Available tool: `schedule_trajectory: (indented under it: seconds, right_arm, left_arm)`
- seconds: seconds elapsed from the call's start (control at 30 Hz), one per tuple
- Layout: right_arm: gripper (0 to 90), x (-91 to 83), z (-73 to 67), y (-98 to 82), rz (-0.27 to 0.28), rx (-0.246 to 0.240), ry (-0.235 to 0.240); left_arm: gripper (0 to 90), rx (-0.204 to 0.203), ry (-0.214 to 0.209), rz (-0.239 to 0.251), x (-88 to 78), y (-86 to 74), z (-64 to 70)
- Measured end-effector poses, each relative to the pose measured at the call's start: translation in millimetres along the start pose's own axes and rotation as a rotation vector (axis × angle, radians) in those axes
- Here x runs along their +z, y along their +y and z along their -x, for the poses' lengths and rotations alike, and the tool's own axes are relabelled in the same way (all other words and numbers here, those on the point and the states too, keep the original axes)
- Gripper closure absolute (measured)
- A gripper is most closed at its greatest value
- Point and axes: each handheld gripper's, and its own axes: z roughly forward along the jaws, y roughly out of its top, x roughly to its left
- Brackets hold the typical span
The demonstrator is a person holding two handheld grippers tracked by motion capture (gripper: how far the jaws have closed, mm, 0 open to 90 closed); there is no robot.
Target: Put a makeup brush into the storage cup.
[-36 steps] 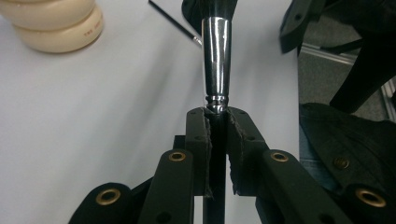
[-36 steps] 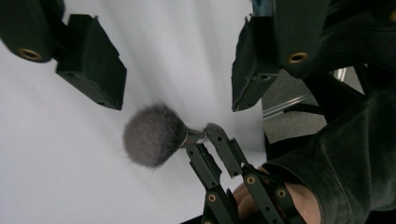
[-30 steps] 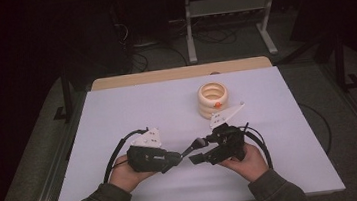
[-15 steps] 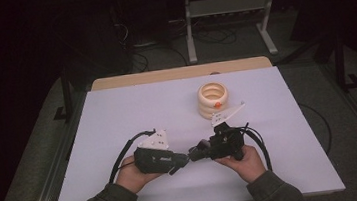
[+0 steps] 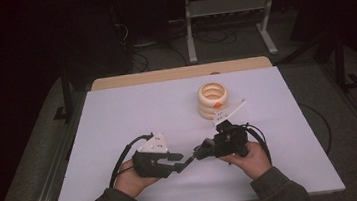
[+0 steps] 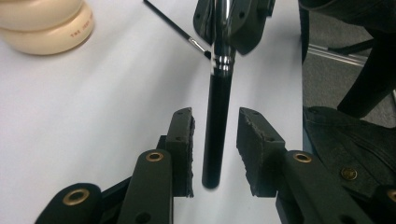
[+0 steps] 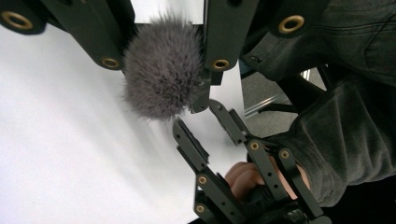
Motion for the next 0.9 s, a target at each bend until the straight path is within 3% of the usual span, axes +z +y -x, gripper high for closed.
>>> schedule_trajectory:
  seconds: [0.17,0.33,0.6,0.7,0.73,0.9]
  right_arm:
    - [76.9,-9.5,1.0,2.5,-0.011,-0.003,-0.046]
    - [76.9,-20.9,1.1,7.1,-0.020,-0.011,-0.085]
    - [76.9,-29.8,5.5,12.4,-0.033,-0.007,-0.115]
    - [76.9,-31.5,7.5,15.0,-0.053,-0.006,-0.133]
    - [76.9,-33.2,9.0,16.6,-0.058,-0.007,-0.142]
    - [76.8,-37.6,11.9,19.6,-0.060,-0.005,-0.157]
  left_arm:
    - [63.7,-0.018,0.019,0.011,-3.3,-5.0,0.8]
    - [63.8,-0.061,0.033,0.018,-6.3,-17.0,2.2]
    - [62.3,-0.120,0.041,0.061,-12.2,-31.9,0.6]
    - [61.8,-0.117,0.059,0.052,-14.6,-36.7,0.6]
    - [61.2,-0.099,0.068,0.042,-15.8,-39.3,-0.2]
    - [60.7,-0.102,0.084,0.038,-16.2,-42.5,2.6]
